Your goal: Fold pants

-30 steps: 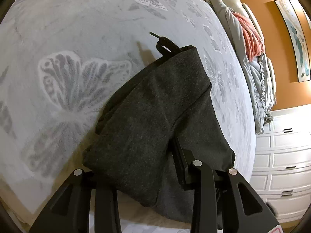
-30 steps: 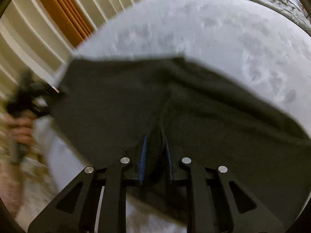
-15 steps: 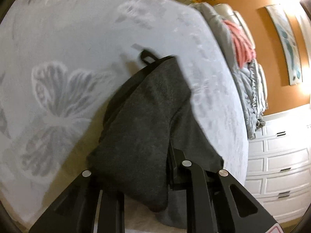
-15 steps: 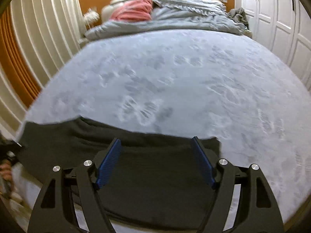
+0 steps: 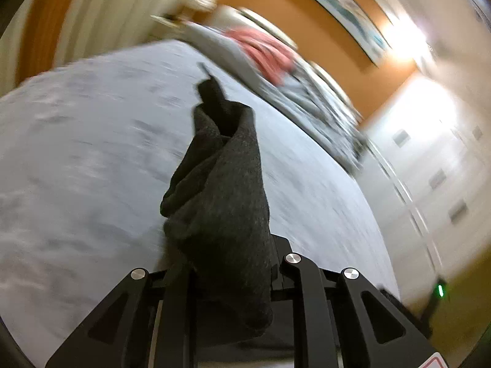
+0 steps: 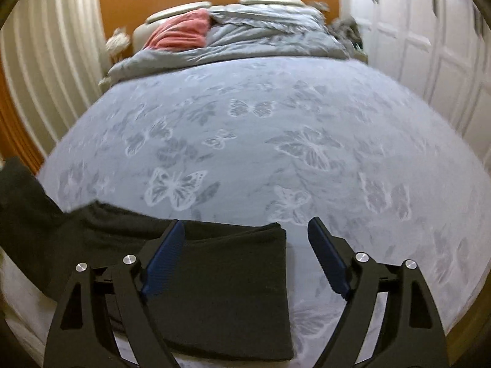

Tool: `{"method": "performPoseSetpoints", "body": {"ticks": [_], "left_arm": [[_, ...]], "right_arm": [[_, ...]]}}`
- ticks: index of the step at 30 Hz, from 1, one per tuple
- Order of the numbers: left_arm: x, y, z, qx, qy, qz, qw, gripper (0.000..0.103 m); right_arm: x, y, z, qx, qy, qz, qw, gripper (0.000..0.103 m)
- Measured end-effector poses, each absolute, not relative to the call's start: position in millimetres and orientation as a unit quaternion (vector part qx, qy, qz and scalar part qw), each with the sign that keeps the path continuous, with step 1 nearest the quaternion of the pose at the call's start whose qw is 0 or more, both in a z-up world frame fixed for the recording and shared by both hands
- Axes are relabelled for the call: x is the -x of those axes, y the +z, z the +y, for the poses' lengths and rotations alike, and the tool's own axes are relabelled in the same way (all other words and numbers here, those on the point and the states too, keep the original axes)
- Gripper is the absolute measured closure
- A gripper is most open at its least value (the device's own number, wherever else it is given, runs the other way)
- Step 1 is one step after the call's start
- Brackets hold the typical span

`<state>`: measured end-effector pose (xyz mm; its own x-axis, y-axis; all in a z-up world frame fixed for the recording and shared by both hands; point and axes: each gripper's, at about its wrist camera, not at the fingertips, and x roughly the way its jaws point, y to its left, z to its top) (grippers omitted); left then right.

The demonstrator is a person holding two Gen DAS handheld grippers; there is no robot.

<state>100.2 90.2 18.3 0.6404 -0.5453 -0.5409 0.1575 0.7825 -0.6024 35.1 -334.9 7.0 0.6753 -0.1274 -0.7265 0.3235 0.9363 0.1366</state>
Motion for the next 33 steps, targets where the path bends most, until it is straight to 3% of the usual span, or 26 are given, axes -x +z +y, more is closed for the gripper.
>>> {"method": "performPoseSetpoints", "body": {"ticks": [6,9,11,15,20,26,30,32,33], "left_arm": [[-91.0,-38.1,-8.2,0.157,-0.246,0.462,0.838,0.087],[-79.4,-55.8,-46.7,0.067,-0.242,0.486,0.837,0.072],[-67.5,-50.7,-55.9,0.034,-0.261,0.484,0.835,0.041],[-39.5,-18.4,-26.8,0.064,-0.309,0.427,0.847,0.017],[-31.0,8.7,17.5,0.105,-0.284,0.368,0.879,0.016],[-63.3,-4.9,73.7,0.128,-0.137,0.402,0.896,0.016],[-63.0,-7.7,93.9,0.099,-0.087,0.402,0.906,0.016],[-59.4,-9.8,106.7,0.104,-0.08,0.403,0.906,0.016],[-59.9,-11.0,114.0,0.11,-0.077,0.405,0.904,0.016]], "right_arm": [[-34.5,-2.2,-342.6,-0.119,-0.129,0.4,0.9,0.023],[-38.7,-16.6,-339.8,-0.156,-0.083,0.425,0.888,0.023],[-42.4,-26.4,-334.8,-0.189,-0.039,0.444,0.875,0.023],[-49.2,-41.6,-308.3,-0.214,0.043,0.47,0.855,0.023],[-63.4,-60.5,-282.2,-0.249,0.097,0.5,0.823,0.022],[-87.9,-87.0,-224.1,-0.229,0.119,0.54,0.801,0.021],[-95.5,-87.1,-195.1,-0.197,0.109,0.523,0.822,0.019],[-98.8,-86.4,-184.5,-0.195,0.124,0.515,0.825,0.062],[-100.9,-87.2,-180.3,-0.195,0.125,0.513,0.827,0.071]]}}
